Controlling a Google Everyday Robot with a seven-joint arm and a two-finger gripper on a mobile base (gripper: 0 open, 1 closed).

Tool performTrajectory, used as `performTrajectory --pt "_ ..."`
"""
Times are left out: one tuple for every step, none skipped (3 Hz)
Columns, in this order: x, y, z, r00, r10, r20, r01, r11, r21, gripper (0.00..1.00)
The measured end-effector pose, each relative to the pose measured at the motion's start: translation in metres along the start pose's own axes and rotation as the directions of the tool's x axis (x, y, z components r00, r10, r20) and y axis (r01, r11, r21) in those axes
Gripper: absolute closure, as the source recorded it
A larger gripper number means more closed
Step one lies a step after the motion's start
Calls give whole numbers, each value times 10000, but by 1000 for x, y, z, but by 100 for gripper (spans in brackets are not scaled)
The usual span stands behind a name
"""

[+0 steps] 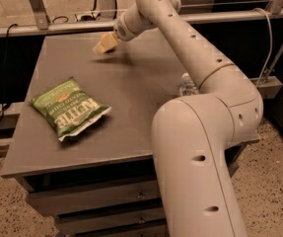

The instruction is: Pick orange

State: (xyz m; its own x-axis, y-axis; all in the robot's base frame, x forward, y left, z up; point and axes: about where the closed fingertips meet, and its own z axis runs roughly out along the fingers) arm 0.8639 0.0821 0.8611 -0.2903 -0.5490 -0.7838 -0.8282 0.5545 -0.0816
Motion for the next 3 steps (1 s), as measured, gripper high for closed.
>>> performTrajectory --pt "0 1 1 10000 29 -4 -29 10000 30 39" --pt "-2 3 1 10000 55 57 -55 10000 -10 62" --pt "-11 4 -10 9991 -44 421 45 10000 -31 86"
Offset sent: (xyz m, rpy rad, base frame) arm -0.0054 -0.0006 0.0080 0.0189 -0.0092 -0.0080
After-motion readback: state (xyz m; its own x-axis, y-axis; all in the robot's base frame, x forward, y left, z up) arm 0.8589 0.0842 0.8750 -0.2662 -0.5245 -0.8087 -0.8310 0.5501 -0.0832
